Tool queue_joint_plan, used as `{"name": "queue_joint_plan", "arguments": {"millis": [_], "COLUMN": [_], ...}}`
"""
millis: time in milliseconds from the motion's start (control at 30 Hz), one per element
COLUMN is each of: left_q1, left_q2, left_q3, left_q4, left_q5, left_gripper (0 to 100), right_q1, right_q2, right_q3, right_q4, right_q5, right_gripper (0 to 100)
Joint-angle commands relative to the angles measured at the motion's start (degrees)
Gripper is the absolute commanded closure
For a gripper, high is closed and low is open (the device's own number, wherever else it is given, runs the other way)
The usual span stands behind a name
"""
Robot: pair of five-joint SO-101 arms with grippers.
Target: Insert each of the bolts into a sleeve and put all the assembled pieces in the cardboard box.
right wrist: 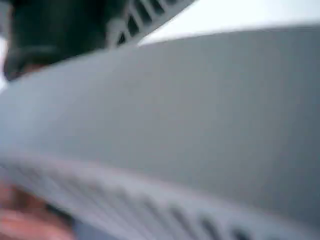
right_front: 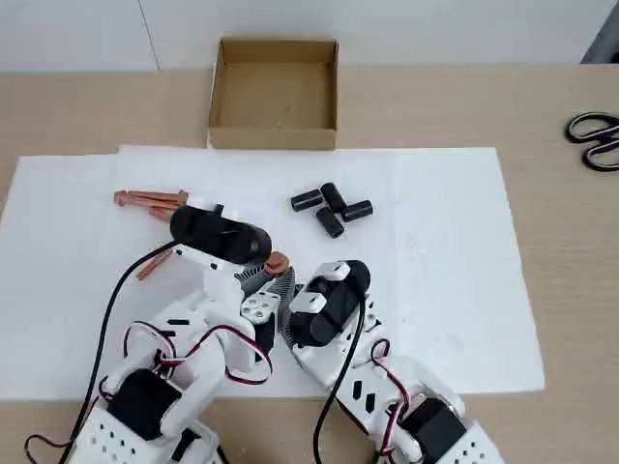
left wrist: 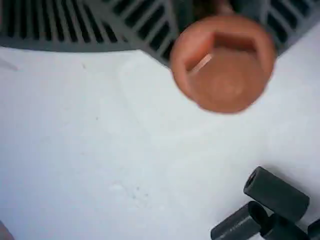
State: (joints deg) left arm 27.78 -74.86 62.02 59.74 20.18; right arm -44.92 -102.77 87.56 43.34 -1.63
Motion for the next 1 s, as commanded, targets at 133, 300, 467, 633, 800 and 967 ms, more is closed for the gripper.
{"name": "queue_joint_plan", "arguments": {"millis": [133, 300, 467, 633, 800, 967], "left_q1": [-0.3, -0.2, -0.4, -0.5, -0.6, -2.2], "left_q2": [-0.1, -0.1, -0.1, -0.1, -0.1, -0.1], "left_q3": [0.4, 0.4, -0.4, -3.1, -6.6, -10.4], "left_q4": [3.8, 6.2, 5.8, 9.6, 13.8, 16.8], "left_q5": [-1.1, -1.1, -1.1, 0.1, 2.8, 2.8], "left_gripper": [99, 99, 98, 79, 73, 73], "right_q1": [0.2, 0.2, 0.2, 0.2, 0.2, 0.2], "right_q2": [-1.1, -1.1, -1.1, -1.1, -1.1, -1.1], "right_q3": [-1.3, -1.3, -1.3, -1.3, -1.2, -1.2], "right_q4": [-1.4, -1.4, -1.4, -1.4, -1.4, -1.4], "right_q5": [-0.4, -0.4, -0.4, -0.4, -0.4, -0.4], "right_gripper": [99.5, 99.5, 99.5, 99.5, 99.5, 99.5]}}
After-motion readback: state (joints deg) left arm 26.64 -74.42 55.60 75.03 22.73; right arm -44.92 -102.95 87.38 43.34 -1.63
